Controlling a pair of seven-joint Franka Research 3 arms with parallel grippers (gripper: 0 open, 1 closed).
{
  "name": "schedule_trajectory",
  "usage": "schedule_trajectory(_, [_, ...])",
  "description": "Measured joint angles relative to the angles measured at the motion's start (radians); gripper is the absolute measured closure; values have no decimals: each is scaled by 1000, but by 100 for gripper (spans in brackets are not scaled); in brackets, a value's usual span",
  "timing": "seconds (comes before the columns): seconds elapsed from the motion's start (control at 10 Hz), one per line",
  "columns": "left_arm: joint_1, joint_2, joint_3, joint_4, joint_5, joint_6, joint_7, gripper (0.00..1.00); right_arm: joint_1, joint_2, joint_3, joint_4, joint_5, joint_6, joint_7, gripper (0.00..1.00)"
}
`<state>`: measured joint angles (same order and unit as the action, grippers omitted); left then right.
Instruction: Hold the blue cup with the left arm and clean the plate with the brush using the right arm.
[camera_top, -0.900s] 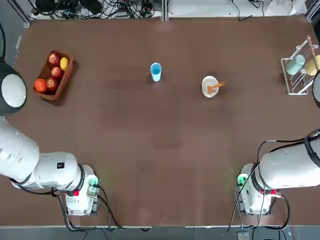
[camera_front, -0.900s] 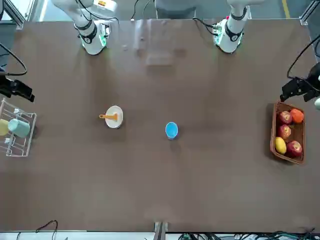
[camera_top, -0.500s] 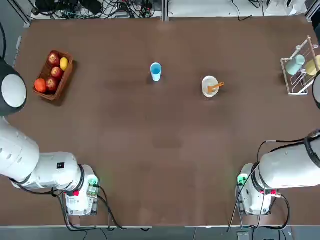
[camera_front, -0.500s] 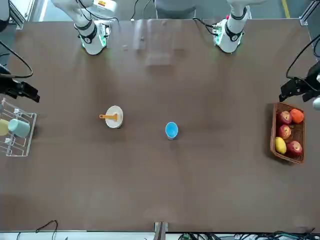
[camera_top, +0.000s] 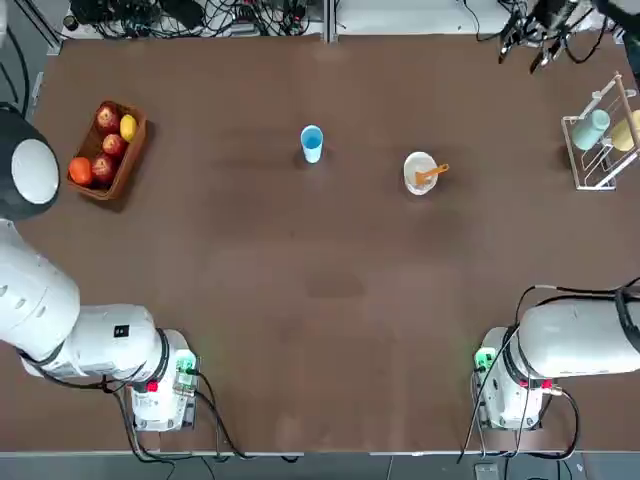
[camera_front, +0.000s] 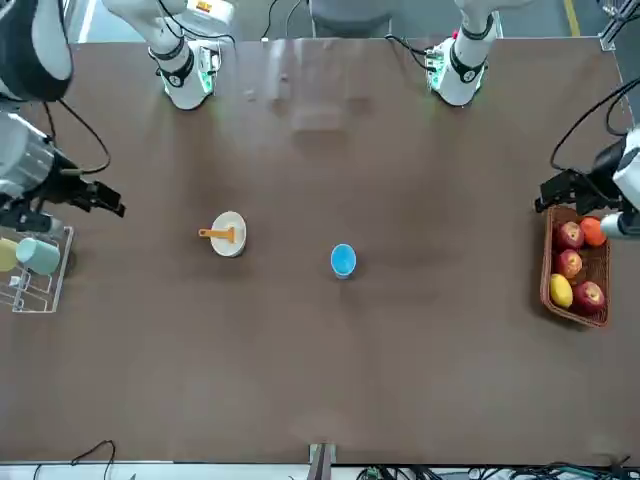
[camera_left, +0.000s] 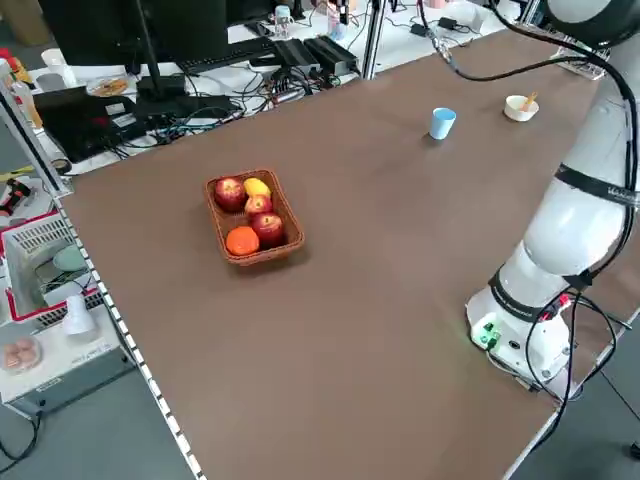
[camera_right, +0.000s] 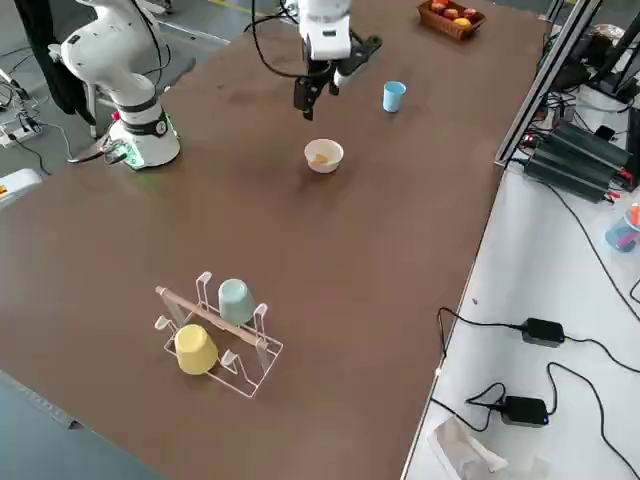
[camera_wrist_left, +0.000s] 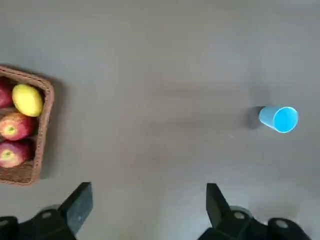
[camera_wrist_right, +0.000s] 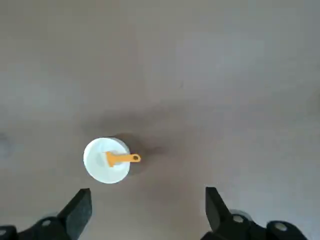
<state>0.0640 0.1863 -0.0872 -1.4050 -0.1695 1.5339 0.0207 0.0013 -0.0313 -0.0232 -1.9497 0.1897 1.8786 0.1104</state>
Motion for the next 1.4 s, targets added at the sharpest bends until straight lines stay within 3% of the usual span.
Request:
schedule_trajectory(0.3, [0, 58, -1, -2, -37, 14, 287, 0, -1, -20, -2, -205, 232, 173, -8, 0])
schedule_trajectory(0.6, [5, 111, 0, -9, -177, 14, 573, 0, -1, -21, -2, -361, 410, 345, -127, 0])
schedule_trajectory(1.0, [70, 154, 1, -97, -443, 12, 909, 0, -35, 15, -10, -457, 734, 367, -554, 0])
schedule_trajectory(1.2, [93, 201, 2, -184, -562, 32, 1096, 0, -42, 72, -10, -476, 800, 367, -700, 0])
schedule_trajectory(1.4, [109, 241, 3, -255, -632, 75, 1289, 0, -42, 154, -9, -484, 952, 368, -901, 0])
